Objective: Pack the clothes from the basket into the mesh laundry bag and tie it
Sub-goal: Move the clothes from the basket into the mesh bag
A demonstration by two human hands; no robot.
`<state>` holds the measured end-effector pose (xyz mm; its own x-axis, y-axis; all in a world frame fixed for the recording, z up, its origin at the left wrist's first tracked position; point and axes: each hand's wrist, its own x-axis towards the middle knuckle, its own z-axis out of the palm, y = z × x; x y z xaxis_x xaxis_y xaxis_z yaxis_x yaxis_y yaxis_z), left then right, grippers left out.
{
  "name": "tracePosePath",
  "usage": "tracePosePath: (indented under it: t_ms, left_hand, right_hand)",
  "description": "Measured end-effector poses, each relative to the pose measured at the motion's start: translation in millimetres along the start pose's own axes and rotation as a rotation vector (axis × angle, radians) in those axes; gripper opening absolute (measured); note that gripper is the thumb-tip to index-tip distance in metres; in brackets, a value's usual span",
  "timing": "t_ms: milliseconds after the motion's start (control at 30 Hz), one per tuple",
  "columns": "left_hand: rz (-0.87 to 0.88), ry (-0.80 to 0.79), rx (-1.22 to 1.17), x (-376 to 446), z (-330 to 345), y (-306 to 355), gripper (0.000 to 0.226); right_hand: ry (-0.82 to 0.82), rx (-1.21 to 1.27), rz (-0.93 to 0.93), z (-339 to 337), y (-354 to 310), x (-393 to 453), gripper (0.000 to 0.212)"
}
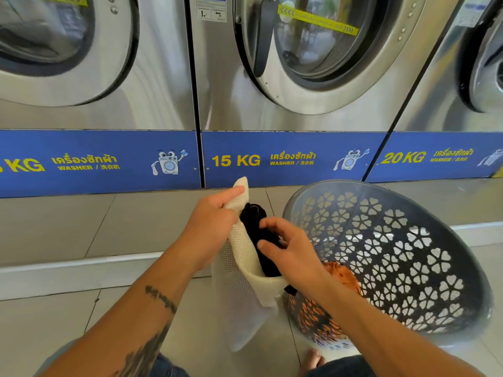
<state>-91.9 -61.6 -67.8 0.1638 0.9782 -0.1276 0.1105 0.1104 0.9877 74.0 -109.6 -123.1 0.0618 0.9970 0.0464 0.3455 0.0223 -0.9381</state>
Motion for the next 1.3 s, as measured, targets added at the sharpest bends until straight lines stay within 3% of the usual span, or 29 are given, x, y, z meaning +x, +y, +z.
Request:
tracePosePath:
  t_ms: [100, 200, 300, 367, 467, 567, 633, 800, 900, 1033, 1200, 1300]
  left_hand:
    - [-0.023, 0.036, -0.130, -3, 5, 2, 0.062]
    - [-0.057, 0.026, -0.371, -7, 5, 9, 0.061]
    - [-0.082, -0.037, -0.468, -11, -1, 13, 0.060]
    - [-0.090, -0.092, -0.458, -15, -1, 12, 0.059]
    - [-0.107, -0.155, -0.491, -21, 0, 11, 0.059]
    - [-0.111, -0.110, -0.580, -21, -15, 13, 0.058]
    - [-0.111, -0.046, -0.593, -17, -29, 13, 0.058]
    - [-0.141, -0.029, -0.529, -15, -37, 13, 0.060]
    - [-0.143, -0.066, -0.498, -17, -32, 13, 0.061]
    - [-0.130, -0.044, -0.468, -19, -32, 15, 0.060]
    - [-0.113, -0.024, -0.471, -28, -31, 23, 0.060]
    - [-0.075, -0.008, -0.522, -32, -36, 31, 0.059]
  right_hand:
    - [-0.106, -0.137, -0.114, 11, 6, -8, 0.058]
    - [-0.106, -0.182, -0.281, 27, 10, -4, 0.075]
    - [-0.145, -0.281, -0.384, 35, 5, 6, 0.074]
    - [-0.177, -0.370, -0.418, 40, 2, 10, 0.055]
    - [-0.283, -0.560, -0.274, 37, 3, 21, 0.030]
    - [-0.373, -0.692, -0.134, 34, 4, 28, 0.034]
    - [-0.385, -0.665, -0.139, 36, 3, 27, 0.035]
    - [-0.112, -0.313, -0.004, 26, 10, 21, 0.048]
    - [0.051, -0.349, 0.023, 26, 12, 17, 0.058]
    - [0.011, -0.592, 0.131, 34, 10, 16, 0.081]
    - [-0.073, -0.753, 0.165, 41, 4, 26, 0.036]
    - [-0.045, -0.782, 0.150, 52, 1, 32, 0.032]
